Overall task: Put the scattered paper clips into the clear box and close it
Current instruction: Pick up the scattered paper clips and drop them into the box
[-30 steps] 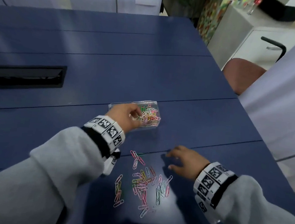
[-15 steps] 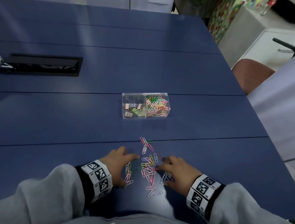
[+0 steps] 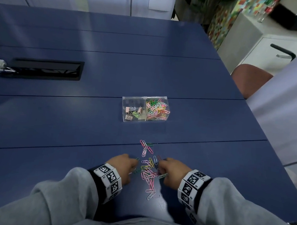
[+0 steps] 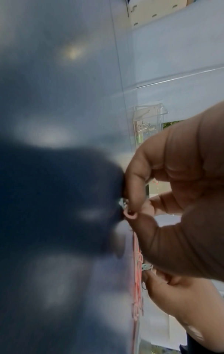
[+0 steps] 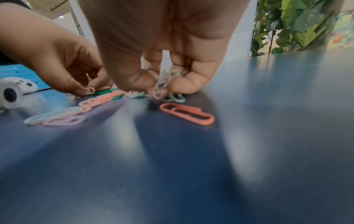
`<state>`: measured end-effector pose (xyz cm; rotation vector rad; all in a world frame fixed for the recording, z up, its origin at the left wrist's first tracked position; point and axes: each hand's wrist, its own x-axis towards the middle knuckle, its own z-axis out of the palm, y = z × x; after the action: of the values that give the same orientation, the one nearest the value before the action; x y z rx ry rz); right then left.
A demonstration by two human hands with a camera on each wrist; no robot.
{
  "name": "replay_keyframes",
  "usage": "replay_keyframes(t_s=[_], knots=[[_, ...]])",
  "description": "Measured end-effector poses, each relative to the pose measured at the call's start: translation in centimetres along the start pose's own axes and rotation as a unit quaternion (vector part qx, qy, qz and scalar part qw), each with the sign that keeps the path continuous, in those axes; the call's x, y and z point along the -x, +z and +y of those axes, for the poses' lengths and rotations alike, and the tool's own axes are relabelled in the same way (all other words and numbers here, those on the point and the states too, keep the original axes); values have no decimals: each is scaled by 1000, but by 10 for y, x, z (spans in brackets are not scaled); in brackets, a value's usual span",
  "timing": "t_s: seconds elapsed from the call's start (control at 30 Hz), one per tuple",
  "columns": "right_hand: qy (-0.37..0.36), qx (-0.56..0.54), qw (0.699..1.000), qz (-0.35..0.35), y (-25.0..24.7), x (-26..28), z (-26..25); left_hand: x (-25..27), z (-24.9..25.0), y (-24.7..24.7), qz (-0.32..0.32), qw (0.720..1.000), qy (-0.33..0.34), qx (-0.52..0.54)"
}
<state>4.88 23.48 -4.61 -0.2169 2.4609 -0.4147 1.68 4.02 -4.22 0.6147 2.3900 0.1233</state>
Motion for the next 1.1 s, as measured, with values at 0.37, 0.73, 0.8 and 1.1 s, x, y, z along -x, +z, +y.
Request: replay_keyframes(t_s=[0.37,0.73,0.8,1.1], knots=[[21,-194,969,151,-85,-17,5,7,-24,-18,105,982,-19,153],[47,-276,900,333,-149,-96,1,-58,3,-147,286,906,13,311],[53,-247,913,320,-148,-102,3,-78,8,-158,293,910,2,292],[36,-165,946,275,-144,-99,12,-118,8,-151,225,949,-22,220]])
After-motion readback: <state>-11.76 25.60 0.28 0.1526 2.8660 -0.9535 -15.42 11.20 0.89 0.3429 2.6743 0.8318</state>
